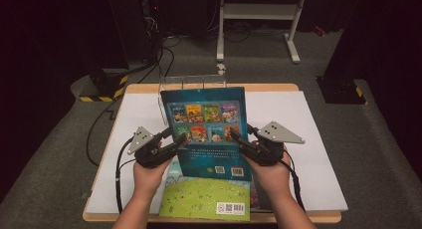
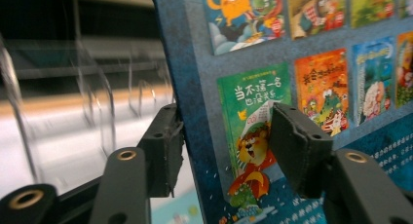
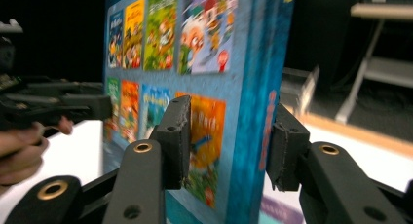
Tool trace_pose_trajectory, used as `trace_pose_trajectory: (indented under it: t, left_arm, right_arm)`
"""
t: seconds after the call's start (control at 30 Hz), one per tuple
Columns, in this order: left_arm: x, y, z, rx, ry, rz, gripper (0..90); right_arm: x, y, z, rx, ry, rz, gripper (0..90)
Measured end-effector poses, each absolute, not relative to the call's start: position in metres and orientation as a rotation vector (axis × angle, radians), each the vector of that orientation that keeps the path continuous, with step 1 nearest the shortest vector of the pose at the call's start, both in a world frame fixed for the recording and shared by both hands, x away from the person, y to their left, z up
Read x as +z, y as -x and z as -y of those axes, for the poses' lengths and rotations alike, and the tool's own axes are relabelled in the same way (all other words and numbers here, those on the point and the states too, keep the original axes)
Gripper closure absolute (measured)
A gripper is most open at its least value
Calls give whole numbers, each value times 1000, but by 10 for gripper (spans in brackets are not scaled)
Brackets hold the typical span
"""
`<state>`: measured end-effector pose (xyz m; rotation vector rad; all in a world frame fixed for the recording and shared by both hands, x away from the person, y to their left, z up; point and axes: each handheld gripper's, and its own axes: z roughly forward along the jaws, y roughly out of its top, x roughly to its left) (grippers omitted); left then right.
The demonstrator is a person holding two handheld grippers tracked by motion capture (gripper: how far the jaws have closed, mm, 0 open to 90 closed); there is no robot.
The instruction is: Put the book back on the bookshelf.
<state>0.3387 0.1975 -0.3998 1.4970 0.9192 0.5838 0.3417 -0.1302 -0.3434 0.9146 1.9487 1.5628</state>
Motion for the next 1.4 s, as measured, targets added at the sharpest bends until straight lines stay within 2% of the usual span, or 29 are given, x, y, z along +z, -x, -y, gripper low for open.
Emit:
trace_pose_trajectory:
  t: [0.2,0.37,0.43,0.47,0.53,0.57,0.73,0.9,0.97,1.03,1.13,1.27,1.4]
  left_arm:
    - [-399,-327,-193,704,-1479,-851,510]
    - [-406,-324,-198,684,-1457,-829,509]
    - [-406,-323,-198,684,-1458,-828,510]
    - [-406,-323,-199,684,-1457,-829,510]
    - [-407,-323,-200,681,-1454,-830,512]
    - [-408,-323,-200,677,-1450,-827,512]
    - [-411,-320,-203,673,-1433,-830,511]
    - [-418,-318,-217,655,-1426,-928,530]
    - [-421,-320,-227,580,-1433,-974,531]
    - [-423,-322,-235,573,-1473,-1021,530]
    - [-423,-321,-241,654,-1537,-1075,482]
    - [-421,-316,-248,702,-1553,-1093,462]
    - [-415,-312,-255,660,-1531,-1060,438]
  right_arm:
    - [-333,-329,127,1609,-812,-1905,546]
    - [-339,-323,124,1597,-739,-1909,537]
    - [-340,-324,124,1593,-742,-1926,520]
    - [-345,-327,124,1581,-756,-1962,478]
    - [-348,-329,124,1573,-760,-1976,473]
    - [-351,-330,125,1573,-761,-1992,507]
    - [-369,-334,130,1557,-784,-2077,535]
    - [-370,-334,132,1598,-744,-2142,625]
    - [-370,-333,129,1609,-713,-2176,696]
    - [-371,-331,122,1619,-660,-2232,813]
    - [-373,-327,104,1530,-687,-2219,822]
    - [-378,-339,92,1588,-715,-2232,828]
    - [-382,-344,66,1570,-716,-2235,828]
